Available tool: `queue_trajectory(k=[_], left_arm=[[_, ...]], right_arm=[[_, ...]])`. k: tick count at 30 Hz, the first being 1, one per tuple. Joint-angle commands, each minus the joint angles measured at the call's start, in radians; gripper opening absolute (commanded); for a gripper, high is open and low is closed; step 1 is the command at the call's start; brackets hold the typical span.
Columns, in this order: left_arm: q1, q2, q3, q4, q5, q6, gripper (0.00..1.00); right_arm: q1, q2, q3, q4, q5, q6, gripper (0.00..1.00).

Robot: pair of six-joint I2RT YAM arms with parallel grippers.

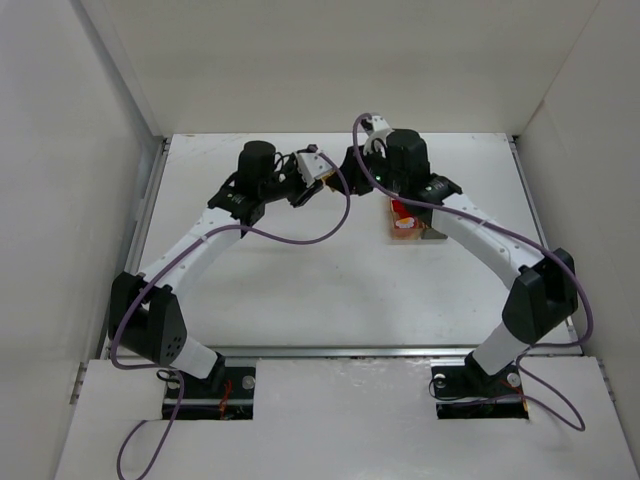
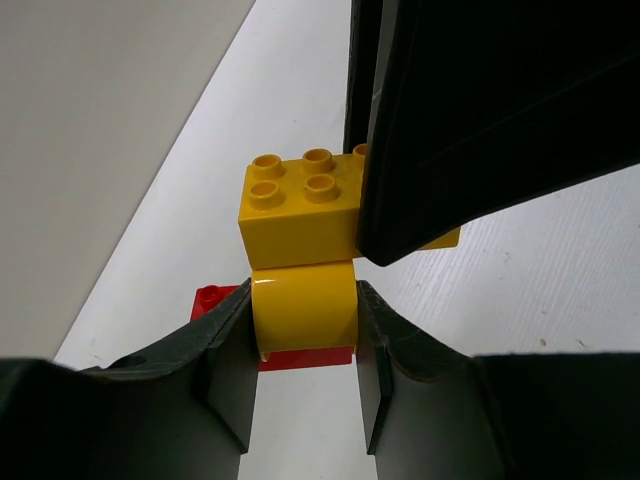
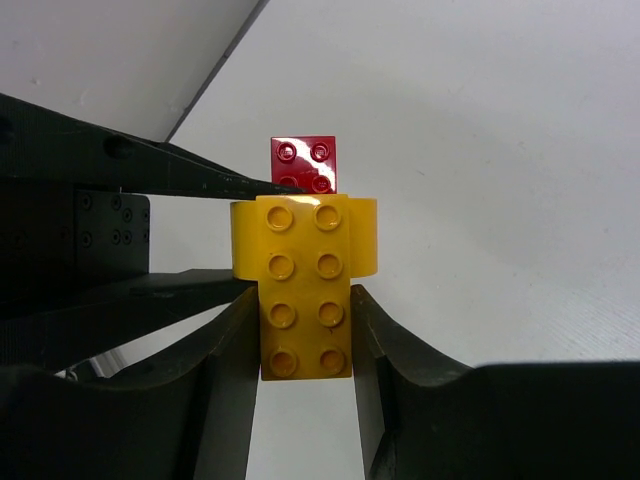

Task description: Sort the legos into containers by color

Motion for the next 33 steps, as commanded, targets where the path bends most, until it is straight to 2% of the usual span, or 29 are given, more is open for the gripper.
queue_trajectory(k=[1, 4, 11, 17, 22, 27, 29, 30, 33], left_arm=[[-0.005, -0.01, 0.031, -0.042, 0.021, -0.01, 0.0], [-0.005, -0.01, 0.011, -0.082, 0.021, -0.01, 0.0], [-0.005, -0.019, -0.007, -0.102, 0.021, -0.01, 0.0], [-0.005, -0.019, -0.007, -0.093, 0.021, -0.02, 0.0], [-0.005, -0.019, -0.007, -0.084, 0.021, -0.029, 0.0], [-0.005, -0.019, -0.007, -0.075, 0.021, -0.038, 0.0], [-0.005, -0.019, -0.007, -0.075, 0.021, -0.038, 0.0], [-0.005, -0.019, -0.007, -0.075, 0.021, -0.038, 0.0], [-0.005, -0.019, -0.007, -0.075, 0.021, -0.038, 0.0]], right_arm=[[-0.049, -0.094, -0.001, 0.068, 0.093, 0.047, 0.0], [-0.105, -0.125, -0.021, 0.068, 0.167, 0.048, 0.0], [-0.202, -0.17, -0.069, 0.068, 0.167, 0.038, 0.0], [-0.322, -0.18, -0.188, 0.0, 0.262, -0.055, 0.0], [-0.384, -0.09, -0.21, -0.173, 0.363, -0.147, 0.0], [-0.403, -0.068, -0.246, -0.161, 0.445, -0.166, 0.0], [-0.403, -0.036, -0.256, -0.161, 0.445, -0.166, 0.04], [-0.403, -0.019, -0.256, -0.17, 0.454, -0.166, 0.1], [-0.414, 0.044, -0.225, -0.202, 0.483, -0.166, 0.18]])
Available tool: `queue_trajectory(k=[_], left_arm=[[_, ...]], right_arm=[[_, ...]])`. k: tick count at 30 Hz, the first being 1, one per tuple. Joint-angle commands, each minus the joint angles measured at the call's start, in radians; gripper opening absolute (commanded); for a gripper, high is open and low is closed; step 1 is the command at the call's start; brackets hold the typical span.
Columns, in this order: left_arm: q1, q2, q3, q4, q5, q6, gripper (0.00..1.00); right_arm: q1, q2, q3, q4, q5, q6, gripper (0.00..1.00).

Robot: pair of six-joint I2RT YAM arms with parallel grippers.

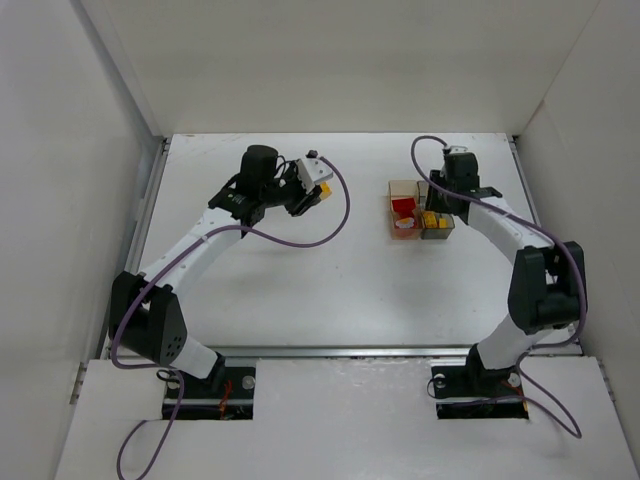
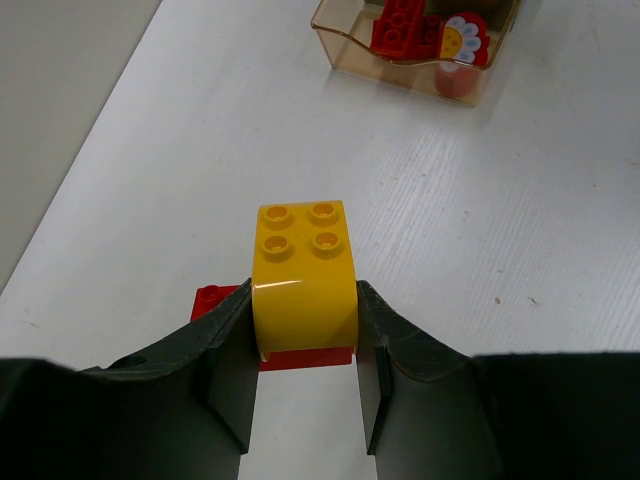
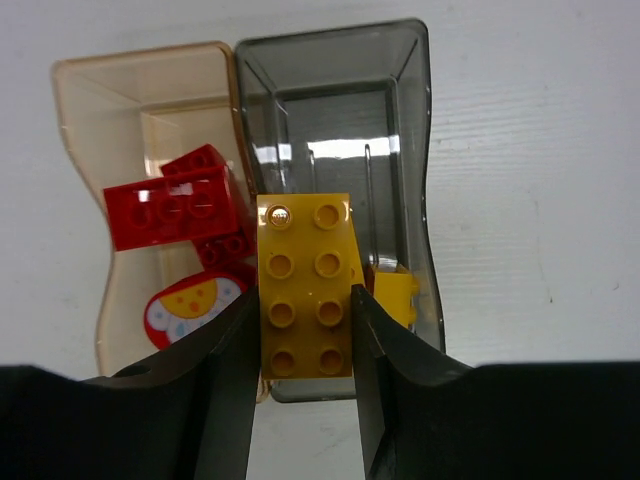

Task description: Sort the legos into containers by color

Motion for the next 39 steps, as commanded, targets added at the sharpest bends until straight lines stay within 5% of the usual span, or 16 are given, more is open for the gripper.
queue_trajectory(k=[1, 4, 10, 11, 16, 24, 39], left_arm=[[0.001, -0.021, -0.005, 0.036, 0.016, -0.013, 0.0], [0.001, -0.021, -0.005, 0.036, 0.016, -0.013, 0.0], [0.001, -0.021, -0.005, 0.036, 0.016, -0.022, 0.0], [0.001, -0.021, -0.005, 0.036, 0.016, -0.022, 0.0], [0.001, -0.021, 0.004, 0.036, 0.059, -0.012, 0.0], [0.001, 0.009, 0.108, -0.134, 0.341, 0.132, 0.0], [0.001, 0.019, 0.17, -0.278, 0.536, 0.26, 0.0]], right_arm=[[-0.01, 0.049, 0.043, -0.018, 0.055, -0.026, 0.28], [-0.01, 0.061, 0.053, -0.018, 0.032, -0.037, 0.55], [-0.01, 0.04, 0.083, -0.027, 0.049, -0.037, 0.63], [-0.01, 0.029, 0.083, -0.027, 0.058, -0.028, 0.71], [0.012, -0.089, 0.089, 0.037, -0.084, -0.124, 0.72], [0.179, -0.218, 0.049, 0.103, -0.845, -0.581, 0.72], [0.369, -0.135, 0.155, 0.132, -0.921, -0.689, 0.72]])
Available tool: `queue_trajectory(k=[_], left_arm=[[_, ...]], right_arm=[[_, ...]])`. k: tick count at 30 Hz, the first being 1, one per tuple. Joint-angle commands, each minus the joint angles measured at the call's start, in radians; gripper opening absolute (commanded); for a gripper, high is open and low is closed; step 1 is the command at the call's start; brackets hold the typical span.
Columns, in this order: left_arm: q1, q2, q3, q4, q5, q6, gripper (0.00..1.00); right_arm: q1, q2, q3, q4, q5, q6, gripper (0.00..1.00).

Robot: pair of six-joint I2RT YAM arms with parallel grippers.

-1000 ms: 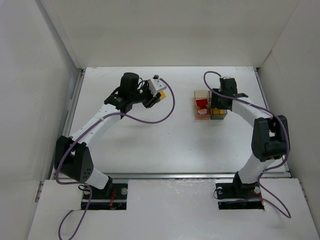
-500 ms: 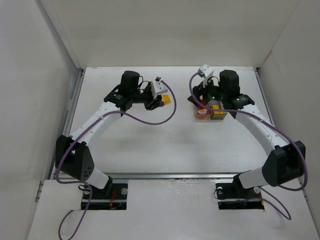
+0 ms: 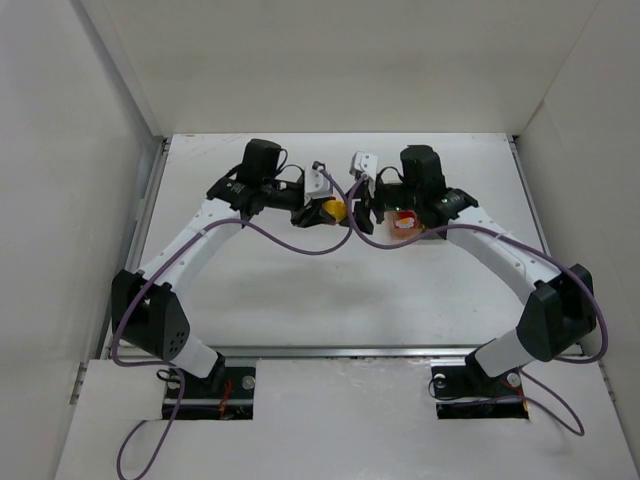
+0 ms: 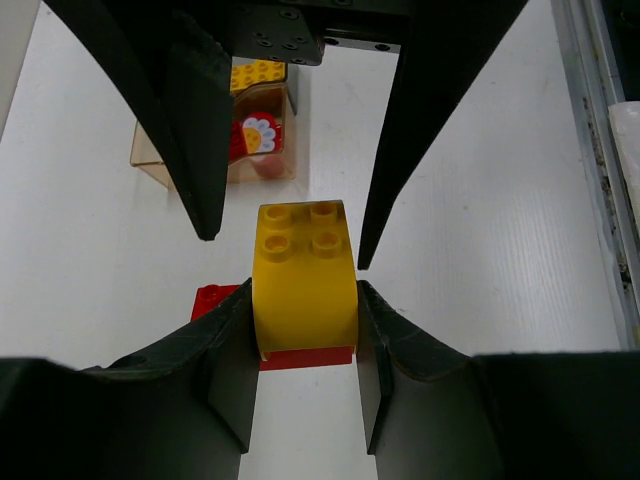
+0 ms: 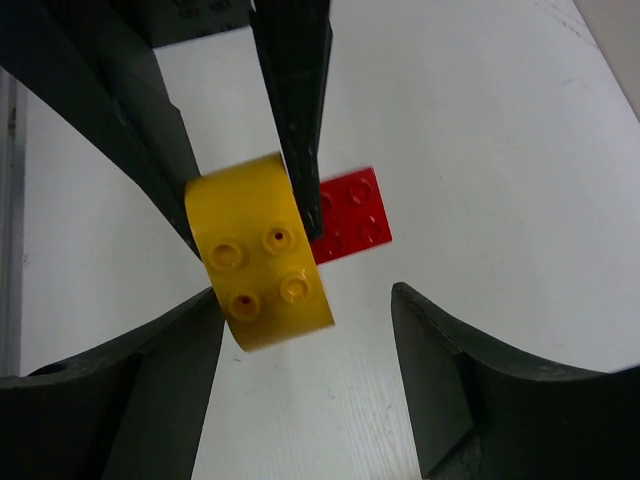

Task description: Sort the legos into containers by color

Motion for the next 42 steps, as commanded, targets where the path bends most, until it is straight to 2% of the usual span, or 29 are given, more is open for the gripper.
queue_trajectory(k=[1, 6, 9, 11, 18, 20, 21, 23, 24, 25, 26, 28, 29, 30, 31, 34, 35, 40, 42], left_arm=[[0.001, -0.009, 0.044, -0.043, 0.073, 0.049, 0.0], [0.001, -0.009, 0.044, -0.043, 0.082, 0.049, 0.0], [0.001, -0.009, 0.044, -0.043, 0.093, 0.049, 0.0], [0.001, -0.009, 0.055, -0.043, 0.093, 0.049, 0.0], [0.001, -0.009, 0.055, -0.043, 0.093, 0.049, 0.0], [0.001, -0.009, 0.055, -0.034, 0.093, 0.049, 0.0], [0.001, -0.009, 0.055, -0.034, 0.093, 0.049, 0.0], [0.001, -0.009, 0.055, -0.034, 0.083, 0.04, 0.0], [0.001, -0.009, 0.055, -0.024, 0.067, 0.025, 0.03], [0.001, -0.009, 0.055, -0.024, 0.057, 0.024, 0.09], [0.001, -0.009, 0.055, -0.024, 0.043, 0.014, 0.22], [0.001, -0.009, 0.055, -0.024, 0.033, 0.014, 0.31], [0.001, -0.009, 0.055, -0.024, 0.033, 0.014, 0.39], [0.001, -0.009, 0.055, -0.024, 0.033, 0.014, 0.5], [0.001, -0.009, 0.055, -0.024, 0.024, 0.014, 0.68], [0.001, -0.009, 0.055, -0.024, -0.003, 0.014, 0.87], [0.001, -0.018, 0.055, -0.024, -0.025, 0.014, 0.99], [0.001, -0.041, 0.02, 0.002, -0.094, 0.023, 0.99], [0.001, -0.073, -0.017, 0.075, -0.169, -0.044, 0.99]], right_arm=[[0.027, -0.008, 0.075, 0.056, -0.055, -0.043, 0.72], [0.036, 0.001, 0.085, 0.056, -0.066, -0.043, 0.72], [0.045, 0.001, 0.085, 0.056, -0.075, -0.043, 0.65], [0.045, 0.001, 0.085, 0.056, -0.075, -0.033, 0.56], [0.045, 0.011, 0.075, 0.047, -0.098, -0.033, 0.57], [0.045, 0.021, 0.075, 0.024, -0.098, -0.033, 0.48], [0.045, 0.031, 0.086, 0.013, -0.098, -0.023, 0.36], [0.045, 0.054, 0.12, -0.028, -0.098, -0.014, 0.24], [0.045, 0.055, 0.147, -0.046, -0.089, -0.014, 0.12], [0.045, 0.07, 0.158, -0.06, -0.08, -0.014, 0.1], [0.045, 0.082, 0.167, -0.07, -0.08, -0.002, 0.1], [0.045, 0.082, 0.177, -0.07, -0.07, -0.002, 0.08], [0.045, 0.082, 0.177, -0.07, -0.061, 0.009, 0.08], [0.045, 0.082, 0.177, -0.051, -0.061, 0.022, 0.08], [0.045, 0.082, 0.177, -0.036, -0.028, 0.038, 0.07], [0.045, 0.073, 0.177, 0.001, 0.041, 0.09, 0.06], [0.045, 0.073, 0.177, 0.018, 0.041, 0.119, 0.06], [0.015, 0.085, 0.229, 0.042, 0.107, 0.284, 0.06], [0.004, 0.097, 0.256, 0.053, 0.158, 0.358, 0.06]])
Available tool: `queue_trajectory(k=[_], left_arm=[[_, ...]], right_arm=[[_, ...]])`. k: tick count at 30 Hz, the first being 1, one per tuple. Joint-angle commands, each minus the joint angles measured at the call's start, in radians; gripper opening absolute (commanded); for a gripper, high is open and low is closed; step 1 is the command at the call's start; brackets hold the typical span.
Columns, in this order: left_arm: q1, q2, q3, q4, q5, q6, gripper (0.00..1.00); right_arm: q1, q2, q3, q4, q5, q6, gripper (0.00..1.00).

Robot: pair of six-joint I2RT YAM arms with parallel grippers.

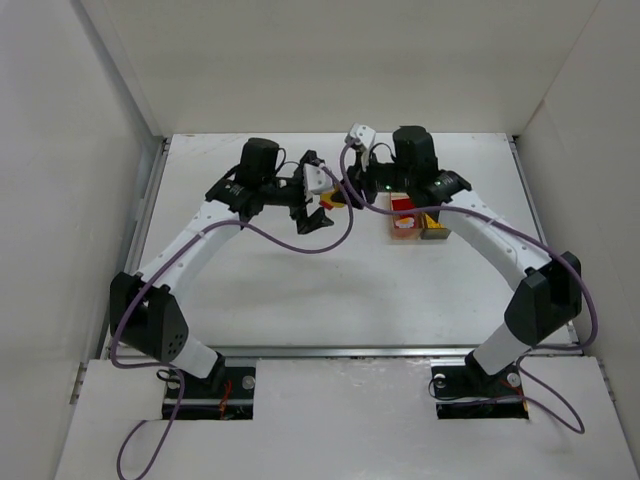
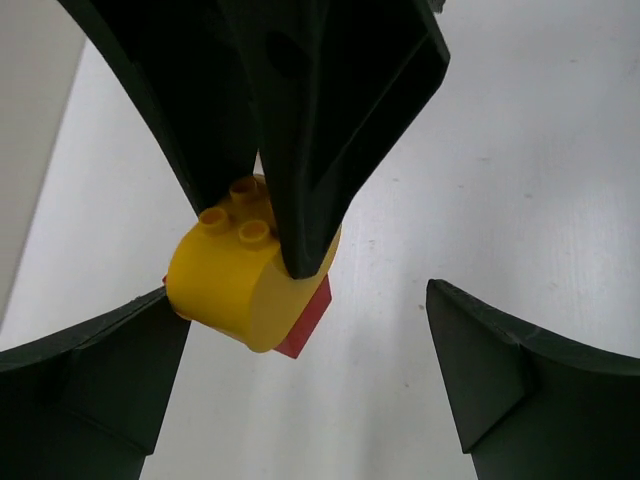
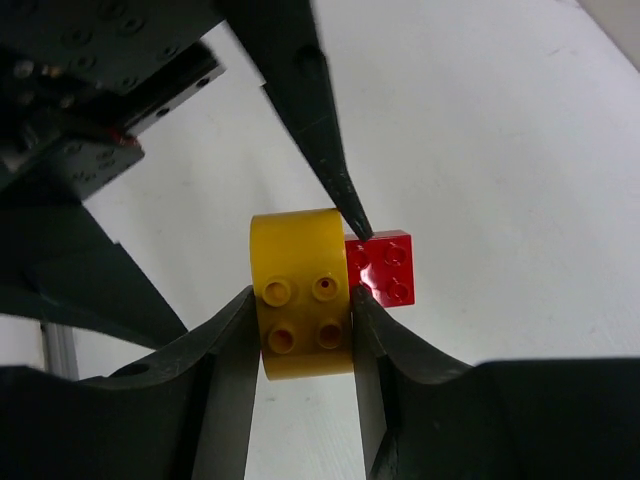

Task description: Sort the legos into containers by color

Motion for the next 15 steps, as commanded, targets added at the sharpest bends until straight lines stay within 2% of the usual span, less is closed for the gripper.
queue_trajectory(k=[1, 3, 4, 6, 9, 11, 15], left_arm=[[-0.001, -0.09, -0.076, 0.183, -0.103, -0.071, 0.99], [-0.001, -0.142, -0.136, 0.305, -0.208, -0.136, 0.99], [-0.001, -0.158, -0.189, 0.418, -0.245, -0.15, 0.99], [-0.012, -0.179, -0.22, 0.495, -0.34, -0.15, 0.98], [-0.012, -0.179, -0.231, 0.548, -0.399, -0.159, 0.95], [-0.023, -0.17, -0.231, 0.548, -0.399, -0.159, 0.95], [-0.033, -0.159, -0.231, 0.61, -0.494, -0.157, 0.97]], right_arm=[[-0.021, 0.017, 0.111, 0.098, 0.1, 0.179, 0.06], [-0.03, 0.029, 0.133, 0.098, 0.163, 0.293, 0.06], [-0.03, 0.029, 0.156, 0.098, 0.175, 0.328, 0.06], [-0.03, 0.038, 0.165, 0.12, 0.195, 0.438, 0.06], [-0.03, 0.039, 0.199, 0.12, 0.218, 0.549, 0.06], [-0.03, 0.039, 0.199, 0.13, 0.257, 0.574, 0.06], [-0.021, 0.028, 0.199, 0.13, 0.275, 0.603, 0.06]])
